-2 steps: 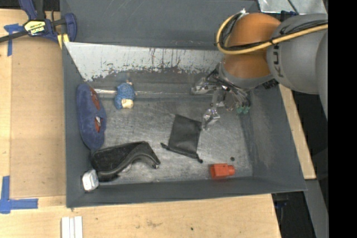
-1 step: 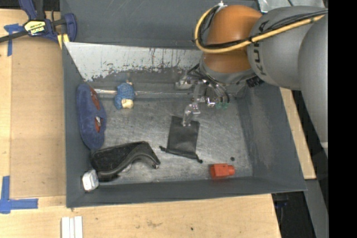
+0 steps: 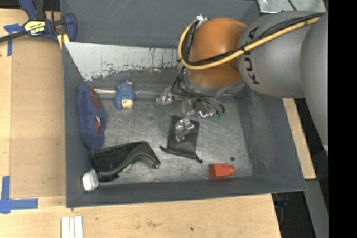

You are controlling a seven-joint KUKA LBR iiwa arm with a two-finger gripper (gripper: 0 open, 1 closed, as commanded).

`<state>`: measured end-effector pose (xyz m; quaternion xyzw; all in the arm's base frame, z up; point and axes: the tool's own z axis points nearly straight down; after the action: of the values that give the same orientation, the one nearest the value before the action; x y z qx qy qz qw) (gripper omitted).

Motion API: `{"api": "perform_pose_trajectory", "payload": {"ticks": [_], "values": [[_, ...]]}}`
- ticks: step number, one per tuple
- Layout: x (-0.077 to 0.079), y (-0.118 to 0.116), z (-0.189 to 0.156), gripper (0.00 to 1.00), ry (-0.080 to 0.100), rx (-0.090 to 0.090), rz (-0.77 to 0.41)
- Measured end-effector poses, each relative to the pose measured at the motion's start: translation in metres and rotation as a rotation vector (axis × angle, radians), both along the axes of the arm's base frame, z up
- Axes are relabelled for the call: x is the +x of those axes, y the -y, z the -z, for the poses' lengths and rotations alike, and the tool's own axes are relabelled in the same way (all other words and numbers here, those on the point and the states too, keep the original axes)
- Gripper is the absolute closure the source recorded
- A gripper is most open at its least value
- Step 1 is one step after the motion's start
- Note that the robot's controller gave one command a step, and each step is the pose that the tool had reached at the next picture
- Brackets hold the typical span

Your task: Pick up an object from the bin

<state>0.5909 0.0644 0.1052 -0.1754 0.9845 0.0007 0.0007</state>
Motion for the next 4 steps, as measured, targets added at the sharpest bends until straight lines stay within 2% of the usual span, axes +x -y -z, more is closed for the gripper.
{"api": "perform_pose_trajectory", "payload": {"ticks": [1,2,3,4], "values": [[-0.044,0.035,0.030,0.00,0.020,-0.002,-0.642],[-0.041,0.034,0.028,0.00,0.009,-0.002,-0.639],[-0.039,0.032,0.025,1.00,0.017,0.000,-0.639],[-0.037,0.032,0.004,1.00,0.006,-0.003,-0.636]]}}
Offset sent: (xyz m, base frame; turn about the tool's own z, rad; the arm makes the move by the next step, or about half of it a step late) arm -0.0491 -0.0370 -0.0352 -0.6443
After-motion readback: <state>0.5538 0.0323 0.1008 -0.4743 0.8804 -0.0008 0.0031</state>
